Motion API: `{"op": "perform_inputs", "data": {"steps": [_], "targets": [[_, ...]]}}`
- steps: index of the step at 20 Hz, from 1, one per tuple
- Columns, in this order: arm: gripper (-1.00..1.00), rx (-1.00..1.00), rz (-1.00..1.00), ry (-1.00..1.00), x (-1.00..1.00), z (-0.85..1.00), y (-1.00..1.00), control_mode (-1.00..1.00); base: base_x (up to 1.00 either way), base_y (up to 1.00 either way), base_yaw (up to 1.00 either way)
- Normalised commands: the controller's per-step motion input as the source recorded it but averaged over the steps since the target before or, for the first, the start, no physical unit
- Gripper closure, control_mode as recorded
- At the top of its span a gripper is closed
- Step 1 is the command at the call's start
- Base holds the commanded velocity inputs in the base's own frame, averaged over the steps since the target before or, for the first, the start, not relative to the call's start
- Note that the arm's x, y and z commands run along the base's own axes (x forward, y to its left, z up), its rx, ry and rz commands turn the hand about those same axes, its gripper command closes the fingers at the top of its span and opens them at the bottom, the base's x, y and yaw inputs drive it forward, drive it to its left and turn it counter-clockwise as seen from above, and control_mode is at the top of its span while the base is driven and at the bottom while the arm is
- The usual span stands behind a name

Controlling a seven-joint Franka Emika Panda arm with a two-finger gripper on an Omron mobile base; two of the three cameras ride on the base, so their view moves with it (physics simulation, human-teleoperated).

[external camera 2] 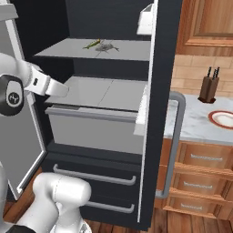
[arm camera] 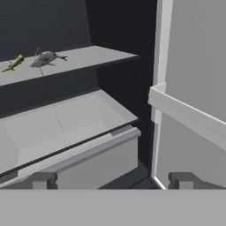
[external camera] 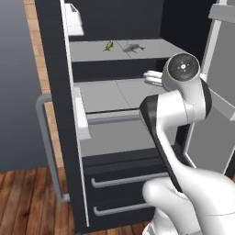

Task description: Place the fish on the counter behind the older fish on the same shelf of the fridge to maintain FIFO order. Close the fridge door when finished.

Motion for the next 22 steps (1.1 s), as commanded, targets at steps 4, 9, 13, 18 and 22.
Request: {"op": "perform_inputs", "data": {"steps": [4,9,13,18,22], "targets": [[-1.00,0.00,0.00,0.00,0.00,0.00,0.00,1.00,-0.41,0.00,0.00],[-1.00,0.00,0.00,0.00,0.00,0.00,0.00,1.00,-0.02,0.00,0.00],[-1.00,0.00,0.00,-0.09,-0.24,0.00,-0.08,-1.00,0.00,0.00,0.00],[-1.00,0.06,-0.15,-0.30,-1.00,0.00,-0.70,-1.00,0.00,0.00,0.00],[-1.00,0.15,-0.23,-0.17,-1.00,0.00,-0.98,-1.00,0.00,0.00,0.00]]}}
